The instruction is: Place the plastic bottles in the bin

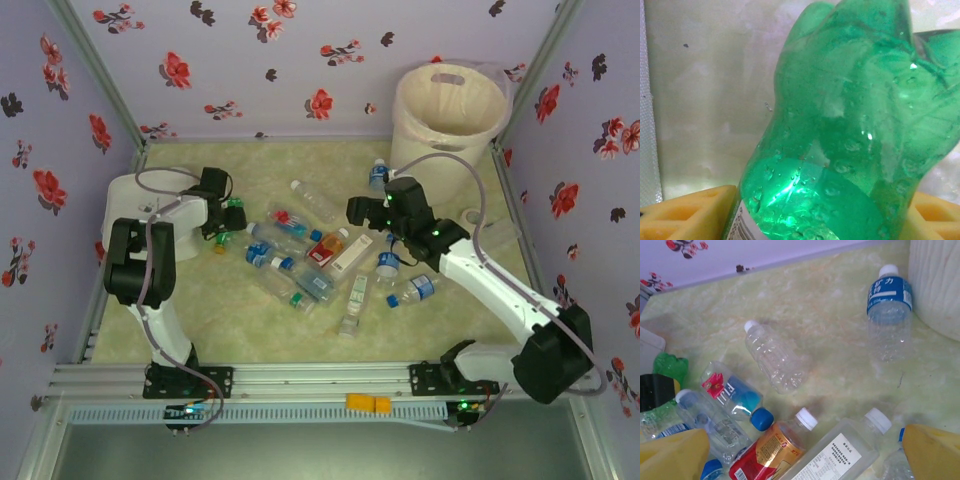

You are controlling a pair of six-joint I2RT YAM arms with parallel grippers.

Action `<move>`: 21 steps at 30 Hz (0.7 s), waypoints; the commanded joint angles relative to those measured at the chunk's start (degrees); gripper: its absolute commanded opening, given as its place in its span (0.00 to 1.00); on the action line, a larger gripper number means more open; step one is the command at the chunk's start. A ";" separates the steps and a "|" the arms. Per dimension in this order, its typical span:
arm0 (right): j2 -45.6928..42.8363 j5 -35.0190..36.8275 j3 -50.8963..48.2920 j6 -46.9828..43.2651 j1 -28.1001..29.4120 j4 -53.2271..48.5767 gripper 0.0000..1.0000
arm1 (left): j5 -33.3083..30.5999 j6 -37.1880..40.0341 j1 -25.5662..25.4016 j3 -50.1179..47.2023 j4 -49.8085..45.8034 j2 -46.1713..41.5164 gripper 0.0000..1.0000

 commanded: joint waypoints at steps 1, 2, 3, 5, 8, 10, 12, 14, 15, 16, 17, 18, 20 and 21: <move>0.05 1.65 -1.00 -0.78 0.30 -0.42 1.00 | -0.07 0.77 0.29 -0.11 -1.73 -1.52 0.50; 0.37 1.21 -0.92 -0.72 0.31 -0.34 1.00 | 0.00 0.75 0.34 -0.17 -1.74 -2.28 0.47; 0.67 0.78 -0.82 -0.55 0.30 -0.24 1.00 | 0.02 0.75 0.25 -0.28 -1.76 -3.02 0.46; 1.06 -0.39 -0.68 -0.50 0.30 0.35 1.00 | 0.03 0.75 0.04 -0.41 -1.79 -5.34 0.45; 1.03 -1.46 -0.69 -0.79 0.30 1.57 1.00 | 0.55 0.57 -0.48 -0.98 -1.64 -10.01 0.38; 0.82 -1.96 -0.63 -1.15 0.30 2.62 1.00 | 1.84 0.24 -0.93 -1.71 -0.92 -13.47 0.34; 0.53 -3.03 -0.23 -1.39 0.21 3.70 1.00 | 4.08 -0.12 -1.49 -2.74 0.66 -17.26 0.32; 0.43 -5.30 0.48 -1.50 0.12 5.01 1.00 | 8.21 -0.67 -2.31 -4.19 3.22 -21.22 0.31; 0.41 -6.79 0.60 -1.64 0.12 5.87 1.00 | 10.26 -1.12 -2.64 -4.82 4.52 -22.53 0.30; 0.30 -8.57 0.78 -1.72 0.12 6.94 1.00 | 12.86 -1.56 -3.24 -5.77 6.29 -24.40 0.30; 0.30 -10.54 0.85 -1.70 0.12 8.21 1.00 | 14.92 -2.22 -3.89 -6.65 8.15 -26.21 0.30; 0.17 -12.61 0.60 -1.61 0.12 9.72 1.00 | 16.51 -3.16 -4.54 -7.68 9.88 -27.56 0.30; 0.26 -18.15 -0.60 -0.68 0.20 14.72 1.00 | 19.02 -6.99 -5.71 -9.89 13.97 -29.91 0.30; 0.41 -20.47 -1.59 0.08 0.29 17.86 1.00 | 19.95 -9.56 -5.99 -10.65 15.44 -30.66 0.30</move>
